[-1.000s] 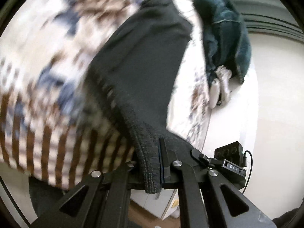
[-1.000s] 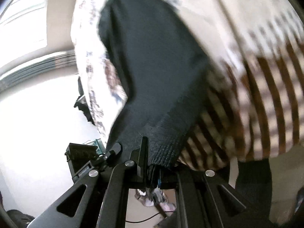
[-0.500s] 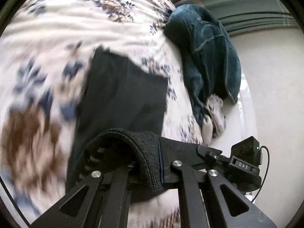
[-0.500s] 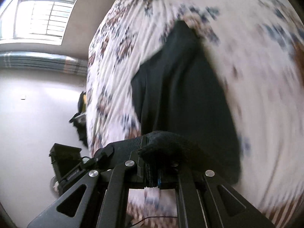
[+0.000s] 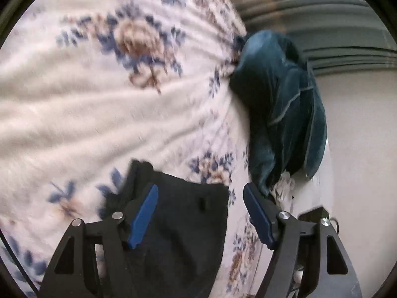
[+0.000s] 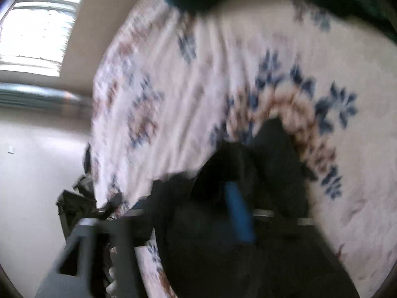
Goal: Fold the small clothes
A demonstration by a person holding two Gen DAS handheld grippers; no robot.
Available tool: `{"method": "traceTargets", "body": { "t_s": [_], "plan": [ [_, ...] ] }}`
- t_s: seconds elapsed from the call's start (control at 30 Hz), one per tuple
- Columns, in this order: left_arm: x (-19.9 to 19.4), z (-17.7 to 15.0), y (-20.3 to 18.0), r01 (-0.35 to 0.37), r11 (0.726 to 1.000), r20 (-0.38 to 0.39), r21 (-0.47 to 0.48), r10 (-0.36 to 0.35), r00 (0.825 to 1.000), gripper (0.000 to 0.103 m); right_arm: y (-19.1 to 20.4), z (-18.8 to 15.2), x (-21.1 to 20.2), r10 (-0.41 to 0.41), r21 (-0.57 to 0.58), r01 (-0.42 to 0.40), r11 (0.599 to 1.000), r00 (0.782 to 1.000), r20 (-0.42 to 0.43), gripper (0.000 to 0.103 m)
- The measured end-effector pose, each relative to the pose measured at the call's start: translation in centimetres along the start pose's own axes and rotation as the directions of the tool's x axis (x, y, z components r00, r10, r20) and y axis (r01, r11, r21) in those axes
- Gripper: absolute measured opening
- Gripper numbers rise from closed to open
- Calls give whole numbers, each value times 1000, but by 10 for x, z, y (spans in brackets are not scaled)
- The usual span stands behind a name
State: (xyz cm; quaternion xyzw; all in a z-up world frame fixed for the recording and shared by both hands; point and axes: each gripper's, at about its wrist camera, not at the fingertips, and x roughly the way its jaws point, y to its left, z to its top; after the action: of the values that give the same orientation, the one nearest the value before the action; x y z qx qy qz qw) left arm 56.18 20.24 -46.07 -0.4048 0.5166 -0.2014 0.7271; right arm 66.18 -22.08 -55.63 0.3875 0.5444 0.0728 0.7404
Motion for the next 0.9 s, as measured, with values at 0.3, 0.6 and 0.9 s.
{"method": "traceTargets", "body": {
  "t_s": [0.3, 0.6, 0.9],
  "plan": [
    [54, -15, 14, -269, 933, -81, 238, 296, 952, 67, -46, -10, 15, -204, -4, 204, 979, 978, -47, 74],
    [51, -14, 8, -294, 895, -3, 334, 313, 950, 6, -35, 3, 53, -192, -41, 190, 981, 979, -70, 6],
    [80, 8, 33, -308, 917, -103, 254, 342, 934, 10, -34, 15, 45, -306, -22, 307, 952, 951, 34, 2]
  ]
}}
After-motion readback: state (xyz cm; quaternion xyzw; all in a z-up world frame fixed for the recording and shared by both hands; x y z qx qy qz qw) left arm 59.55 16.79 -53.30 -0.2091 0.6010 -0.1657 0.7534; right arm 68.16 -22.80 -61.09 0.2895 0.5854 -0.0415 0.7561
